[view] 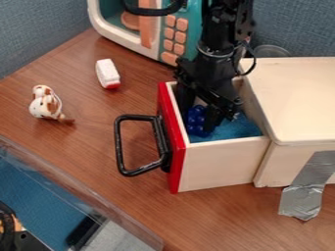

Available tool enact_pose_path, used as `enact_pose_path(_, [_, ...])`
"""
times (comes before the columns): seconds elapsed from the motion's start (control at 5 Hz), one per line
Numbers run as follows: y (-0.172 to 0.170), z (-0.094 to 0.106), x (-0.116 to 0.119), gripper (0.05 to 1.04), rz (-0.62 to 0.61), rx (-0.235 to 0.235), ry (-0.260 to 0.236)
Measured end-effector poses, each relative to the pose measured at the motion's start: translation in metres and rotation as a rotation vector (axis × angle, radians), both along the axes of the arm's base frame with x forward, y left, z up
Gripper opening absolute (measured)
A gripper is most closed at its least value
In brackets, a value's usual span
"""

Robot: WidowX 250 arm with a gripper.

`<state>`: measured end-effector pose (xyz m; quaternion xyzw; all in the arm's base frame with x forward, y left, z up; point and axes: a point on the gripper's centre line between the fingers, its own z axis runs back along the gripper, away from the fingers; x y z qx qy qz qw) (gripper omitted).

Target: Take the blue object out of drawer and put between the white objects on the table

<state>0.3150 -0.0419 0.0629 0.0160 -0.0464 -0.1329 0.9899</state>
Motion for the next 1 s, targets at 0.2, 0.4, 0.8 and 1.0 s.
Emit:
enact_pose_path(0.2, [-0.002,0.023,-0.003,0.728,-0.009,-0.046,-0.039])
enact_pose_path(0.4, [-0.006,0.057,-0.009,0.728,-0.028,-0.102,-0.097])
enact_pose_path(0.8, [0.023,0.105,-0.016,0.728,0.031,-0.134,-0.194])
enact_pose_path(1.0, [0.065,0.118,-0.022,0.728,0.137,-0.106,-0.242])
